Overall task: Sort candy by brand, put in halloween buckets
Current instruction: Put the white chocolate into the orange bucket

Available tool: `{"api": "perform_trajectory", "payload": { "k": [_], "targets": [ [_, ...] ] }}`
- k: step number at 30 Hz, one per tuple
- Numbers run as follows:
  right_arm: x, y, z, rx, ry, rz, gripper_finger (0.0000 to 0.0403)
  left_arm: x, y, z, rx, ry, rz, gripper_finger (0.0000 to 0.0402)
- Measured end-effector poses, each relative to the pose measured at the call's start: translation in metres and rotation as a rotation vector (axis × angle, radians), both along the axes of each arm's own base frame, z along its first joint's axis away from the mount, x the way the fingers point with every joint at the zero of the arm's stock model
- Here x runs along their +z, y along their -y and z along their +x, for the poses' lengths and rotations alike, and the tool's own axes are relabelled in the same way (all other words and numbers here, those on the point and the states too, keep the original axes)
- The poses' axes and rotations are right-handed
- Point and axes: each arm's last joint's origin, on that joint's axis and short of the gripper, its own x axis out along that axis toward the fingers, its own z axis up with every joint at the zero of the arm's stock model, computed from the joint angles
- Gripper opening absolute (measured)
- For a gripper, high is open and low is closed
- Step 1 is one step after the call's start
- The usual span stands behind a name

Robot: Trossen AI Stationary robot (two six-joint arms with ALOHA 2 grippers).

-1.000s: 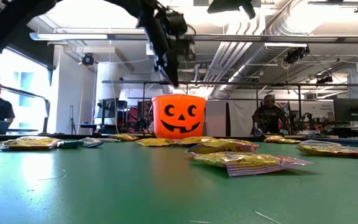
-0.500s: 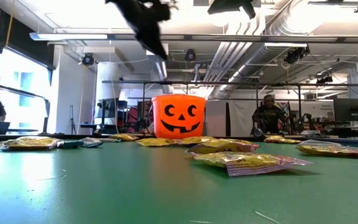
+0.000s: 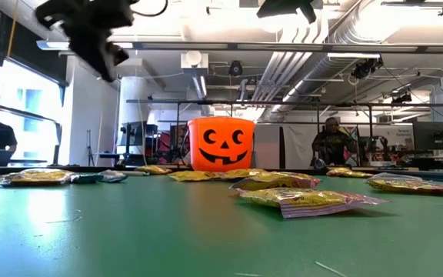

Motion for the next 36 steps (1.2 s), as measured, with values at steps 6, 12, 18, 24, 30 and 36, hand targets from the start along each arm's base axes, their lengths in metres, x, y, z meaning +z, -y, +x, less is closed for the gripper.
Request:
{"api": "perform_trajectory", "payload": {
  "k": [6,12,18,24,30,36],
  "targets": [
    [0.000,0.000,0.000,-0.002,0.009,0.014,0.0000,-0.035,0.010,-0.007,-0.025,-0.115,-0.017,0.0024],
    [0.000,0.000,0.000,-0.005,0.015,0.025,0.0000,-0.062,0.010,0.000,0.020,-0.159,0.006,0.0069],
    [0.000,0.000,0.000,-0.002,0.015,0.026,0.0000,-0.072,0.004,0.021,0.005,-0.107,0.028,0.0118],
    [0.000,0.000,0.000,0.006,0.015,0.029,0.0000,-0.094,0.003,0.031,-0.116,-0.207,0.051,0.0149],
    [-0.001,0.000,0.001,0.005,0.016,0.040,0.0000,-0.109,-0.002,0.038,-0.186,-0.298,0.178,0.0154],
    [-0.003,0.000,0.003,0.005,0.006,0.042,0.0000,-0.116,-0.004,0.042,-0.213,-0.317,0.207,0.0155]
  ]
}}
